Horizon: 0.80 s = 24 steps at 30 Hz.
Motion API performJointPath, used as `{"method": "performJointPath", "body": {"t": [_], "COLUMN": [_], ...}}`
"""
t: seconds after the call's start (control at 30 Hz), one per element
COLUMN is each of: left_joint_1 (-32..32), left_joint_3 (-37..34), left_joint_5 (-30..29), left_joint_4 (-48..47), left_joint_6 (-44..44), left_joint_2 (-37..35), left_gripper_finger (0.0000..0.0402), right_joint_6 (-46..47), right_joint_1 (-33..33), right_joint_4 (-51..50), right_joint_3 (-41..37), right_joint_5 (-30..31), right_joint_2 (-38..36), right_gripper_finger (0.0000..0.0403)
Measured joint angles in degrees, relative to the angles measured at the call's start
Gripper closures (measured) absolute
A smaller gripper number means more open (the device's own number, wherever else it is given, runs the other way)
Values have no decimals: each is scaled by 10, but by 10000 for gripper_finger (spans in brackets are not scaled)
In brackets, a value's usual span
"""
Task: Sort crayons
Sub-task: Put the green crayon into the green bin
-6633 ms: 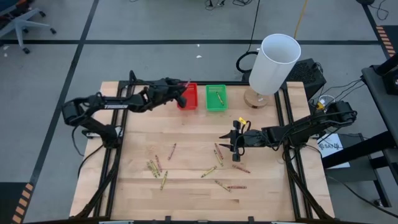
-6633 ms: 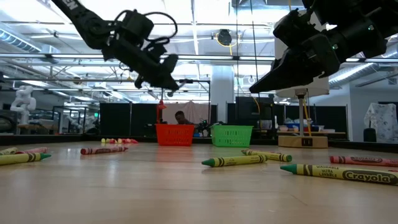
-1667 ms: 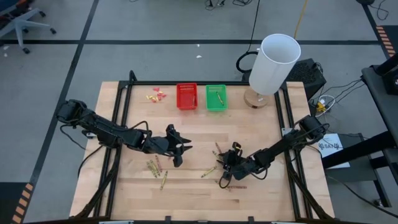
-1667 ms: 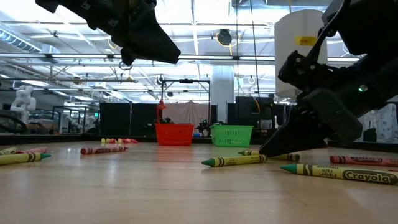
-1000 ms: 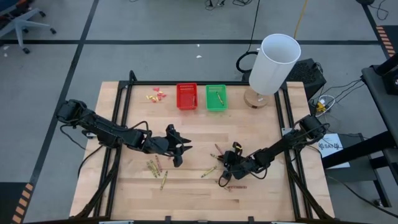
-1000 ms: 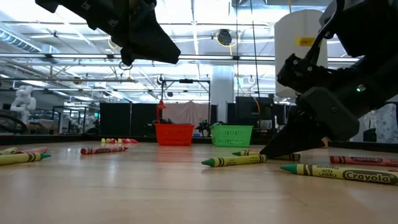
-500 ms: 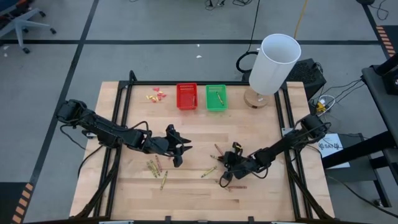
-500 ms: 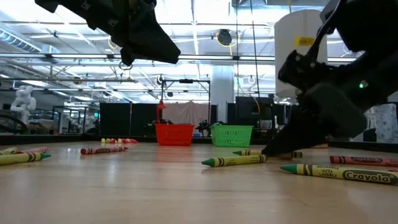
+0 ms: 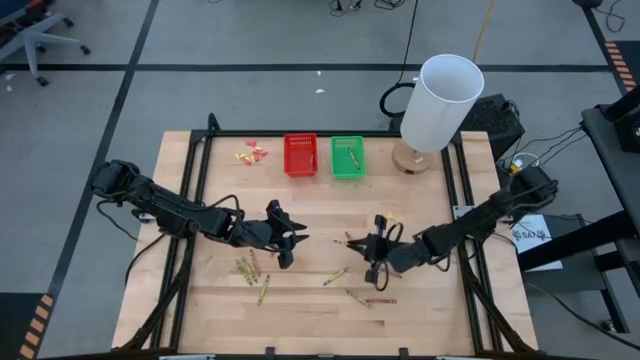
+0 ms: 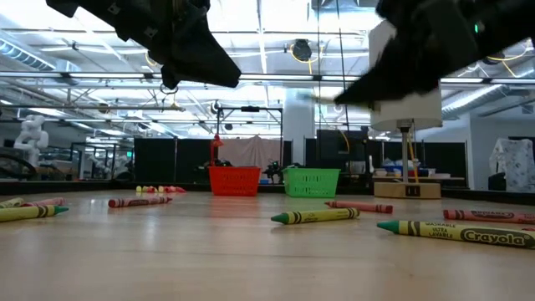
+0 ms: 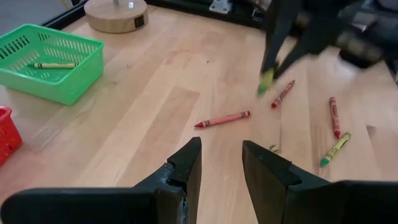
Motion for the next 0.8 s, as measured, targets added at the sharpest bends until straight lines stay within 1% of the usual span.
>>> {"method": "performJointPath", "body": {"t": [0.2,0.33,0.53,0.8], "left_joint_1": [0,0,1,1], "left_joint_3": [0,0,0,0], "left_joint_5": [0,-5,-8,-11], "left_joint_4": [-3,-3,4,14], "left_joint_6": [2,14,46,97], "left_joint_2": [0,0,0,0], "left_gripper_finger": [285,285,285,285], "right_joint_6": [-92,-155,-267,-396], "right_joint_1": [-15,-22,-30,-43], "right_joint_4": [-2,-4,-3,-4], "right_joint_3": [1,1,1,1], "right_joint_5": [1,2,2,2], "right_joint_2": [-85,-127,-163,-180], "right_gripper_finger": [390,390,390,390]}}
